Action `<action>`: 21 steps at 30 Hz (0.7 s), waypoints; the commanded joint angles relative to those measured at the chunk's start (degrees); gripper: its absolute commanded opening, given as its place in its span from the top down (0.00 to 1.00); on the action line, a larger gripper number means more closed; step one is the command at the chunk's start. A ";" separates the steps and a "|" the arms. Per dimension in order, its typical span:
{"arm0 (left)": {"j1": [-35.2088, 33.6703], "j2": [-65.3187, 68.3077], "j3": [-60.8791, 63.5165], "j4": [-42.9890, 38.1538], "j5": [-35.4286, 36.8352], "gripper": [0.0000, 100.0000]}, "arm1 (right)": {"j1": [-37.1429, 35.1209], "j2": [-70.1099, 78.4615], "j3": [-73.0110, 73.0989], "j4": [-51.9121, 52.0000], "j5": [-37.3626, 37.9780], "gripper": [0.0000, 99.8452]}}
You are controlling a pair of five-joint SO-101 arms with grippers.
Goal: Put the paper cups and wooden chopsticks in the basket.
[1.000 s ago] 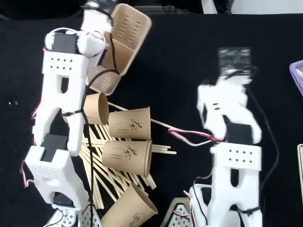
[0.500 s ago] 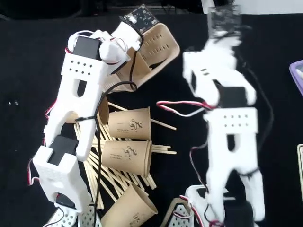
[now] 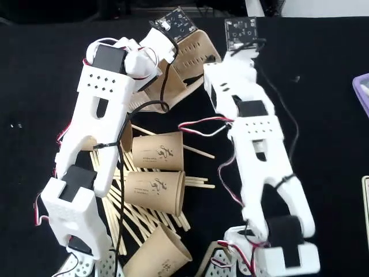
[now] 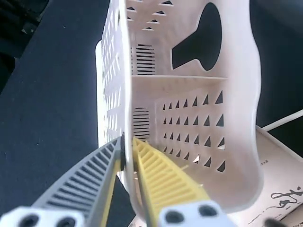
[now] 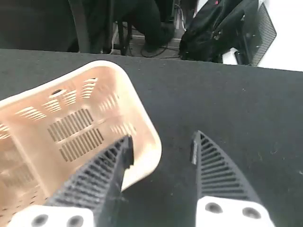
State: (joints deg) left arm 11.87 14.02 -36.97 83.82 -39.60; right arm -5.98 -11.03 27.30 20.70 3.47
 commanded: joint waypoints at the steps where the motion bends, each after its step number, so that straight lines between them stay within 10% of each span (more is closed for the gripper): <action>1: 2.42 -1.85 -0.57 0.35 -0.35 0.97 | -1.05 3.47 -3.56 -2.29 0.26 0.86; 3: 2.51 -1.85 -0.66 0.35 -0.35 0.97 | -0.18 5.58 -5.14 -1.05 1.76 0.99; 14: 1.89 -2.29 -4.53 2.02 1.14 0.96 | 0.09 -8.31 2.77 3.69 1.05 0.99; 21: -2.42 -2.55 -14.02 2.29 29.19 0.71 | 0.00 -11.21 6.81 2.37 -1.23 0.99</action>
State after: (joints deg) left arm 12.75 14.20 -42.68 86.20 -29.23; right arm -6.33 -19.56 34.42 24.31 2.86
